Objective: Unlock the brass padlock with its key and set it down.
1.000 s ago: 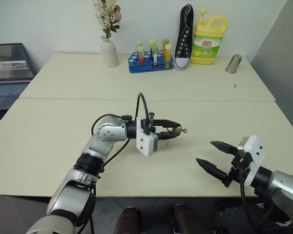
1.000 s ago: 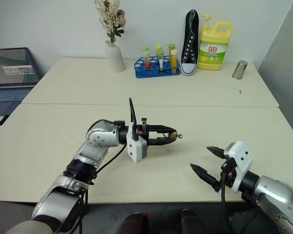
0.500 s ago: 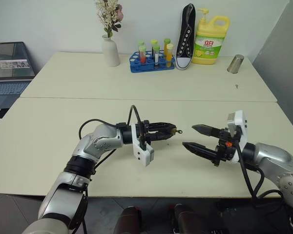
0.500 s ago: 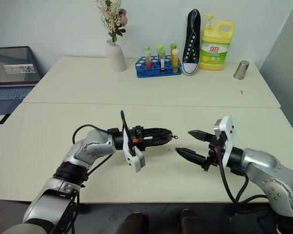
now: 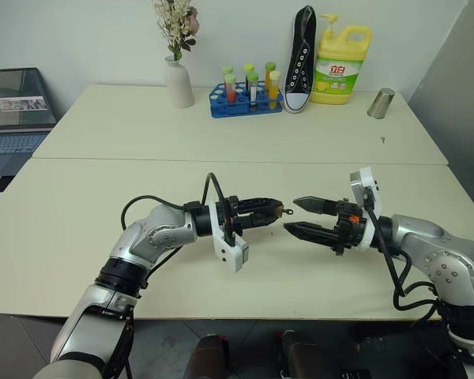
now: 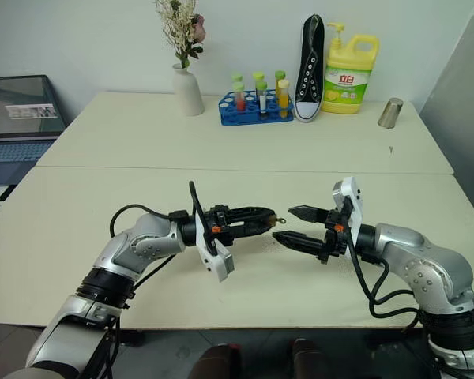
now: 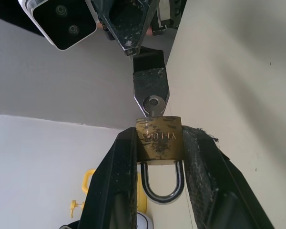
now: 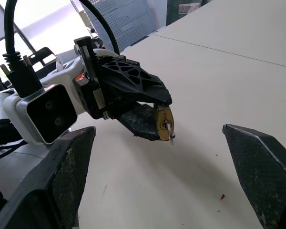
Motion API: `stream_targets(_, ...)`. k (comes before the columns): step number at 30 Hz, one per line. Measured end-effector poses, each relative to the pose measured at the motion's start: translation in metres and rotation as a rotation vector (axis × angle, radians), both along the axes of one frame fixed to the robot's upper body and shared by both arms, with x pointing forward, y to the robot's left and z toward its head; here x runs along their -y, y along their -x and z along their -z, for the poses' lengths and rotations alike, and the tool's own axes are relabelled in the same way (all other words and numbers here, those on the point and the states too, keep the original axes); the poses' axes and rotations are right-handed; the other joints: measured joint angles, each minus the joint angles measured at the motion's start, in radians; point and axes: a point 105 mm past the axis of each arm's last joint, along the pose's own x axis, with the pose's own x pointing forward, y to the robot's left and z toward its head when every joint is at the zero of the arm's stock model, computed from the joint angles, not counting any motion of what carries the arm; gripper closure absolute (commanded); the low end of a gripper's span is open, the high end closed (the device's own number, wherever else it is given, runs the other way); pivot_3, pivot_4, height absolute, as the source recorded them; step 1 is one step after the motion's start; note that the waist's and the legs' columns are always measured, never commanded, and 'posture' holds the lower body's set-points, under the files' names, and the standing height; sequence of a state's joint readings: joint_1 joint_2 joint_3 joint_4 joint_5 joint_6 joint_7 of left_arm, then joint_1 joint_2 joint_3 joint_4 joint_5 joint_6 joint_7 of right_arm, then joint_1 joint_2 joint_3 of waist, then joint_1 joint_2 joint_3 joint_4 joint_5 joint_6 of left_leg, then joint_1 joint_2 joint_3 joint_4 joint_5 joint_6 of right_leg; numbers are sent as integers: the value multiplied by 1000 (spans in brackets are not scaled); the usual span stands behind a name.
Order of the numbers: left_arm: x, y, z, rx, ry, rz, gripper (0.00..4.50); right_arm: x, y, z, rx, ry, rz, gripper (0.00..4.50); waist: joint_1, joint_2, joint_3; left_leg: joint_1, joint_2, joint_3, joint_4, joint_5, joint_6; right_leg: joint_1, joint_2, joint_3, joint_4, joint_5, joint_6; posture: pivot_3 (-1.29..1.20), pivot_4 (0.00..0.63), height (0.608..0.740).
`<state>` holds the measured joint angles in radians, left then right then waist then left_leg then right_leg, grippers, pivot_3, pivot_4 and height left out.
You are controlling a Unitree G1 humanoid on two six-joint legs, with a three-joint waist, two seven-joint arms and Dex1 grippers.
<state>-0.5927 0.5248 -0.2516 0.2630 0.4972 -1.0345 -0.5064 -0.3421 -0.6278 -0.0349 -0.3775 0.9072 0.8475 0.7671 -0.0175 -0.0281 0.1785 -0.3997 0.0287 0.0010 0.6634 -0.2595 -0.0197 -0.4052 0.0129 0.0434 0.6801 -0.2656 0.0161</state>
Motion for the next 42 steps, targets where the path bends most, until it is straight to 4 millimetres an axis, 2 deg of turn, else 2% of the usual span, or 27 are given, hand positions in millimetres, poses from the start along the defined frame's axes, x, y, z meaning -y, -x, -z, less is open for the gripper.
stream_targets(2, 0, 0, -1, 2, 5, -2, 3543, 0, -1, 1, -9, -2, -3, 0, 0, 0, 0, 0, 0, 0, 0, 0, 0, 0, 0, 0, 0, 0, 0, 0, 150, 740)
stream_targets(4, 1, 1, -2, 8, 8, 1, 3543, -2, -1, 0, -14, -4, -13, 400, 0, 0, 0, 0, 0, 0, 0, 0, 0, 0, 0, 0, 0, 0, 0, 0, 150, 740)
stream_targets(7, 2, 2, -4, 16, 10, 7, 3543, -4, -2, 0, -18, -10, -27, 1318, 0, 0, 0, 0, 0, 0, 0, 0, 0, 0, 0, 0, 0, 0, 0, 0, 150, 740)
stream_targets(9, 2, 2, -3, 12, 5, 6, 3543, -5, -2, 1, -22, -14, -27, 1653, 0, 0, 0, 0, 0, 0, 0, 0, 0, 0, 0, 0, 0, 0, 0, 0, 150, 740)
stream_targets(11, 2, 2, 0, 4, -2, 4, 3543, -6, -3, 0, -25, -23, -28, 2212, 0, 0, 0, 0, 0, 0, 0, 0, 0, 0, 0, 0, 0, 0, 0, 0, 150, 740)
stream_targets(17, 1, 3, 1, 0, -10, 0, 3543, -6, -4, 2, -46, -22, -29, 4275, 0, 0, 0, 0, 0, 0, 0, 0, 0, 0, 0, 0, 0, 0, 0, 0, 150, 740)
stream_targets(18, 1, 4, 1, 1, -10, 2, 3543, -5, -5, 2, -49, -22, -25, 4500, 0, 0, 0, 0, 0, 0, 0, 0, 0, 0, 0, 0, 0, 0, 0, 0, 150, 740)
stream_targets(32, 2, 6, 1, 5, -9, 7, 3543, -3, -6, 1, -96, -17, -49, 4500, 0, 0, 0, 0, 0, 0, 0, 0, 0, 0, 0, 0, 0, 0, 0, 0, 150, 740)
stream_targets(42, 1, 7, -1, 18, 3, 11, 3543, -1, -9, -6, -334, -48, -54, 4500, 0, 0, 0, 0, 1, 0, 0, 0, 0, 0, -3, 0, 0, 0, 0, 0, 150, 740)
